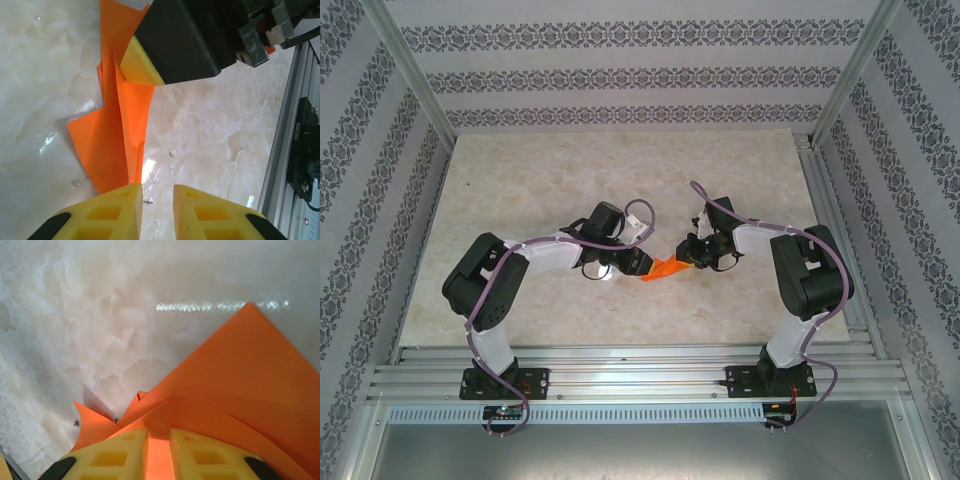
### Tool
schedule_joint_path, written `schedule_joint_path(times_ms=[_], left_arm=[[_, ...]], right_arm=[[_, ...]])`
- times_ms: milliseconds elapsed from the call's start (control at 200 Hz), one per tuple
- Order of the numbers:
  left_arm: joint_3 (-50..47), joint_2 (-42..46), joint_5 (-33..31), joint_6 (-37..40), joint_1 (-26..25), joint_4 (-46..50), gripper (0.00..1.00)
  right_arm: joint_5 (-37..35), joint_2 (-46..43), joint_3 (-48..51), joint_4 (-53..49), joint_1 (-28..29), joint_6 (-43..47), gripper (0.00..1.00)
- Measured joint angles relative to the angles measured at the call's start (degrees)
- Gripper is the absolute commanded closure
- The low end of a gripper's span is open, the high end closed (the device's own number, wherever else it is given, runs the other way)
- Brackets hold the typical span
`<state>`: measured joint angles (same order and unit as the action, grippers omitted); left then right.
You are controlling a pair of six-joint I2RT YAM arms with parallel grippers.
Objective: Fold a paper plane with a square sheet of paper (fold left side to right side)
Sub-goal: Fold the wing for the fifth time at the center of the table.
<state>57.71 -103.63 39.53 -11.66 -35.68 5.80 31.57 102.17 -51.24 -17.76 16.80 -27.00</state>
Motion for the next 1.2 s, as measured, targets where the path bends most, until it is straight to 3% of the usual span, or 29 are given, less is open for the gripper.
schedule_joint_path(times_ms=[500,714,914,1199], left_arm=[[5.0,-7.5,1.0,-3.7,0.0,4.9,0.74],[5.7,-9.0,0.9,-3.7,-0.3,6.3,0.86],[5.7,-9.0,1.1,-3.8,-0.5,6.3,0.85],[5.4,-8.0,0.8,-2.1,-1.2,6.2,0.94]], right_arm=[[-0.2,0.1,-0.3,0.0,0.8,0.1,0.79],[-0.4,0.2,-0.4,0.0,1.1,0.2,0.78],[-0.5,0.2,-0.7,-0.3,1.2,1.0,0.78],[-0.2,0.1,-1.0,-0.7,1.2,1.6,0.73]])
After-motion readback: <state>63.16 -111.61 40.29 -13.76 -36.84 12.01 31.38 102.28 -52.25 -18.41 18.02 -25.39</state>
